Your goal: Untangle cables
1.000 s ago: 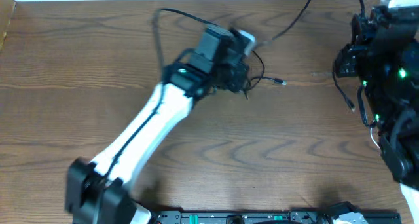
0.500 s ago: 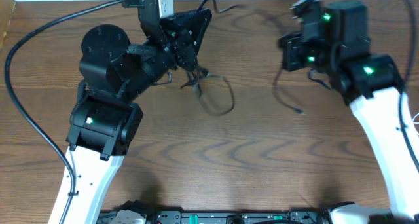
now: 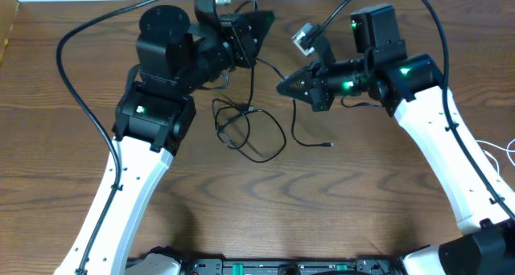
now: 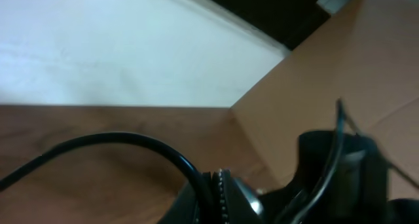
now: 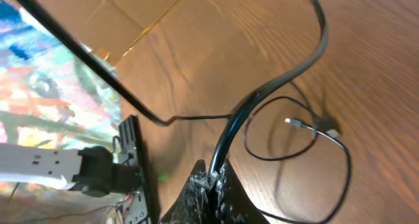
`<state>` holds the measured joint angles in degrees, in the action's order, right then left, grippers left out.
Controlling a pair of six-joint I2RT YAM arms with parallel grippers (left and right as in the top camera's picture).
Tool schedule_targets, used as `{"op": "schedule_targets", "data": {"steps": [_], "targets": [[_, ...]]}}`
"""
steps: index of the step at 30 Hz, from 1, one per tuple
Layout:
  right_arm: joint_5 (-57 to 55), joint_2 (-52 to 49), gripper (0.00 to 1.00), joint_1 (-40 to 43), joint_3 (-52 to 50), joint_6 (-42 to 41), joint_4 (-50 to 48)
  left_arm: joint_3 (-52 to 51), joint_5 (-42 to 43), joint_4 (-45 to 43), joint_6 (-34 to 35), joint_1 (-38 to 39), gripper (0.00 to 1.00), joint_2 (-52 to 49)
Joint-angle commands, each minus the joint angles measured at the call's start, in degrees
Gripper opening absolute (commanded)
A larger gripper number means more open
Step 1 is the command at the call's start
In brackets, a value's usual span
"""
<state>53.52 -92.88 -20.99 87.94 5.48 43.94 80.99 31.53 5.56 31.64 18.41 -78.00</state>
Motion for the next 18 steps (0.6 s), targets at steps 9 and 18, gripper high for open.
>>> {"op": "schedule_targets", "data": {"steps": [9,18], "targets": [[8.9,0.3,0.06,-3.6,0.5,1.4,-6.6,0.6,-2.7,-1.8,5.2,-0.2,0.08,0.5],[10.3,0.3,0.11,-3.7,0.5,0.7,-11.1,0.6,-3.7,-2.9,17.5,-0.2,0.08,0.5]]}}
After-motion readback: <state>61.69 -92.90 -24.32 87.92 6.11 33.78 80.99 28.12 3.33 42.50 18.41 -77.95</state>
